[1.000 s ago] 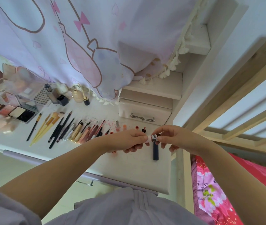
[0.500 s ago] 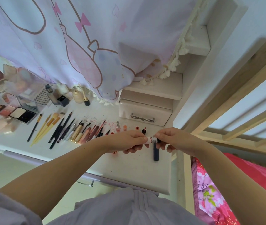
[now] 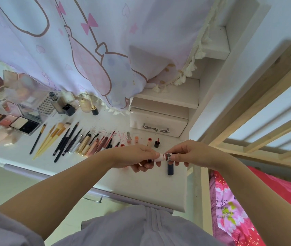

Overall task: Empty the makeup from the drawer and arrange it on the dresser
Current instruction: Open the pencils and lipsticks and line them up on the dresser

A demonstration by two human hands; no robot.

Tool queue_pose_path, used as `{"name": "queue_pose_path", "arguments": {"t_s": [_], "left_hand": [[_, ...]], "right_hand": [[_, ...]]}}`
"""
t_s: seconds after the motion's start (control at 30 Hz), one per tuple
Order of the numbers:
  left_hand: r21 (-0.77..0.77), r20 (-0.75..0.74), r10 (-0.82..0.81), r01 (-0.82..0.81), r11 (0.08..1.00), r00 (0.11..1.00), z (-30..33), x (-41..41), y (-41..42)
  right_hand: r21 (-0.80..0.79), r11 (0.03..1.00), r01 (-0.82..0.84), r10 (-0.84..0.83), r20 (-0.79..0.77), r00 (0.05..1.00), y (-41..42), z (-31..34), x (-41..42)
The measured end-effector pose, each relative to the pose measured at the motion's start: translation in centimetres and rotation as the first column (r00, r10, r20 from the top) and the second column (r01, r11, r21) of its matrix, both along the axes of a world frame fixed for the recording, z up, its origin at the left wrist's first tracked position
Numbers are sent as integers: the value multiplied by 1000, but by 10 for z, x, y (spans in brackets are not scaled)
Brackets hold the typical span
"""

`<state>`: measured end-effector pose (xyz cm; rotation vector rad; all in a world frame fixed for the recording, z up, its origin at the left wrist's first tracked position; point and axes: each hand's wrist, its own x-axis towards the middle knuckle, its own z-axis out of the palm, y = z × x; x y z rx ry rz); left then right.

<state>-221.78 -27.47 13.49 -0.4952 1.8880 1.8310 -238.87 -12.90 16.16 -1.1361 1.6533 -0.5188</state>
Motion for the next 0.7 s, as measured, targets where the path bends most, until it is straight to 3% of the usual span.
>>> {"name": "queue_pose_path", "arguments": {"t_s": [0.2,0.27,0.33,0.43,0.47,0.53,0.6,0.7], "left_hand": [[88,11,-1,0,996,1000,-5,5,-12],[127,3,86,-86,988,996,-7,12,-22],[192,-26,232,-223,956,972,-10,17,-30],[235,-51,346,-326,916,937,-16,15,-23],[170,-52,354,-341,925,934,-21,12,-15],[-134,-64,376,-382,915,924,-39,6,6],[-444,-95,414,-411,796,905,-57,3,26],[-559,-129,470,-456,693,873,-80,-5,44]], "right_hand": [[-24,999,-37,34,-111,993,3,3,-8],[-45,999,28,-34,-136,990,10,3,-17],[-56,981,188,-188,5,982,18,-2,-26],[-2,922,388,-375,248,893,21,-18,-23],[14,907,422,-412,249,877,20,-28,-18],[-8,889,457,-454,105,885,17,-53,-5],[-73,880,469,-474,-92,876,12,-79,8],[-117,860,498,-511,-205,835,1,-109,23]]}}
